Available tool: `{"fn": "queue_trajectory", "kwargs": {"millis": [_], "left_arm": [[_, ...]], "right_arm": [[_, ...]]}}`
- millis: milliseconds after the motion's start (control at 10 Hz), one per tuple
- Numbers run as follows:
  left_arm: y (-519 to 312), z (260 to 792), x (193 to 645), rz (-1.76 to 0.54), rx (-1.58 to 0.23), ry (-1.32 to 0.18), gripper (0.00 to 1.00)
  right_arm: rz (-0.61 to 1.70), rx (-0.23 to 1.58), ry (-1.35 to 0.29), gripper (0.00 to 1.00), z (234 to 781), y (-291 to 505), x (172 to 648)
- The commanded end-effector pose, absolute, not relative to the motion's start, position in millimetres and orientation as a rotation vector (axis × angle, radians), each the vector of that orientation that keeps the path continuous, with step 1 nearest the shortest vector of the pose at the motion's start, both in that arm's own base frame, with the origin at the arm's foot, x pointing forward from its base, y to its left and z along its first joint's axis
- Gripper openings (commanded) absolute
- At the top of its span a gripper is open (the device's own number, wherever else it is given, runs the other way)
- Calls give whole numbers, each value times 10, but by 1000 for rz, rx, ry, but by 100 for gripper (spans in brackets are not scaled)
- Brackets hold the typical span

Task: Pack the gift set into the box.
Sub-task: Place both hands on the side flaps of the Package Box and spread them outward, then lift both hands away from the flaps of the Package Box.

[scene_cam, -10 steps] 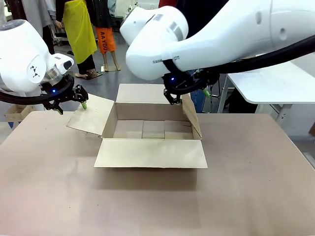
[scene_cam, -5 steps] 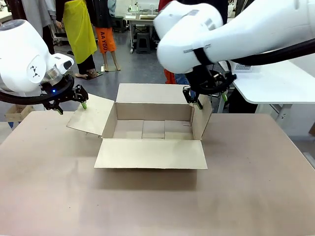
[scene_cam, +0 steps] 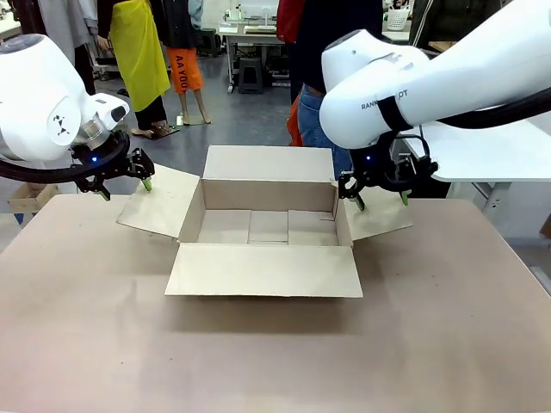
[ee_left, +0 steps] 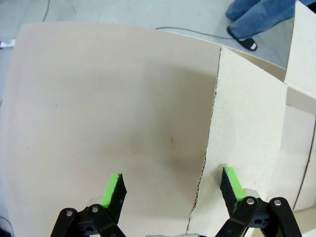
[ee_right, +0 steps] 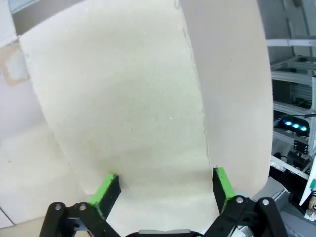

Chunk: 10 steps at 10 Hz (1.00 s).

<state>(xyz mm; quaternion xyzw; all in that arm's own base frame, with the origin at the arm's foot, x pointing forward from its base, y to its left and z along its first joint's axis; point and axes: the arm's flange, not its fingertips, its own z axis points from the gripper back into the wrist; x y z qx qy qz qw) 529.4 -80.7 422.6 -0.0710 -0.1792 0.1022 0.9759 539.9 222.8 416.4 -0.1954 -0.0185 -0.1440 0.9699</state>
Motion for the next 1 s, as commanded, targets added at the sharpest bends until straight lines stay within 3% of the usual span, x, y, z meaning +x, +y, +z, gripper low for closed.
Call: {"fn": "queue_trajectory", "kwargs": {"millis": [0,900], "left_arm": [[-839,4246,5287,223,-126,-360,100],[-839,4246,5287,223,-126,-360,100]], "right_arm": [[-295,-429,-56,100,4310,2332,5395],[-295,-429,-56,100,4310,2332,5395]]}}
